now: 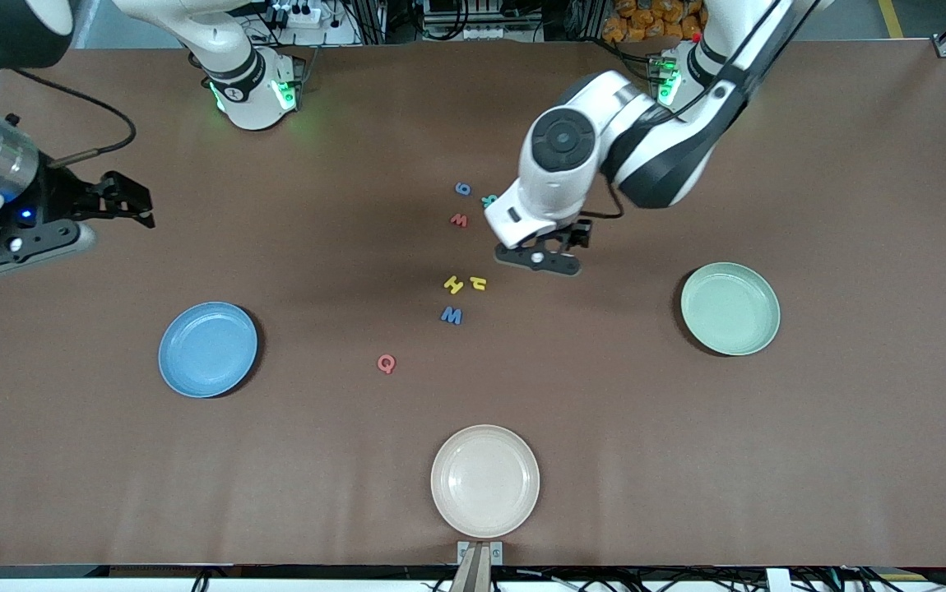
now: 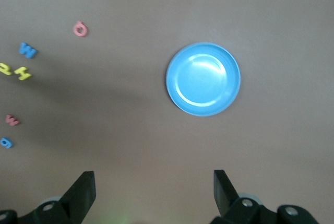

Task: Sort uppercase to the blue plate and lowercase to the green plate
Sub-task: 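Lower the left gripper over the yellow z while the right gripper hovers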

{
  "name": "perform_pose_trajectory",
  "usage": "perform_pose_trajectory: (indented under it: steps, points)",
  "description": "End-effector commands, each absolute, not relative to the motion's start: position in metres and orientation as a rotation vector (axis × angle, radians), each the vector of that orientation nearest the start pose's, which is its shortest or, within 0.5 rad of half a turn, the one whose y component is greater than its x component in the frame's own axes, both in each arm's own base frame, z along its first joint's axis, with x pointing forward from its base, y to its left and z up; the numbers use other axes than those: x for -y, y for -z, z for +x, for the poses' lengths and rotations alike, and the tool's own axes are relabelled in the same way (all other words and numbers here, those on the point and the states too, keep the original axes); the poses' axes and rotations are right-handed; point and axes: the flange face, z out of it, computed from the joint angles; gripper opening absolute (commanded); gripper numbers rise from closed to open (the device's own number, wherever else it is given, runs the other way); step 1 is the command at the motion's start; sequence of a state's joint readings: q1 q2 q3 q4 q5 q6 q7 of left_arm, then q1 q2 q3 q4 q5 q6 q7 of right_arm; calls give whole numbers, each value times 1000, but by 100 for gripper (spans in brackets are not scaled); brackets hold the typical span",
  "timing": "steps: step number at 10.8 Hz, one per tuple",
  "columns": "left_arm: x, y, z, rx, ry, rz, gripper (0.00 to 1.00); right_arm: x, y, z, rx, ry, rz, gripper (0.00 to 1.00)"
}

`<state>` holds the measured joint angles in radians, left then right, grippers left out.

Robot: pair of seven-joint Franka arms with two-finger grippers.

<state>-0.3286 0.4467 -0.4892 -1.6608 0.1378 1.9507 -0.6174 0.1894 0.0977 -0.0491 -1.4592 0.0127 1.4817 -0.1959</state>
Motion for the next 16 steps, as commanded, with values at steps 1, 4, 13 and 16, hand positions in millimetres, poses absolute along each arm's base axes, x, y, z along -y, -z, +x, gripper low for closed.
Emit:
perform_pose_trajectory:
  steps: [1, 4, 13, 16]
  points:
    - [482, -324, 464, -289, -163, -3071, 100, -89, -669, 562, 536, 34, -3079, 100]
    - [512, -287, 460, -220, -159, -3071, 100, -54, -639, 584, 409, -49, -3120, 100]
    - [521, -216, 471, -141, -46, -3138, 97, -46, -427, 699, 355, -123, -3125, 100]
    - [525, -203, 464, -130, -63, -3126, 95, -58, -420, 703, 387, -89, -3125, 100]
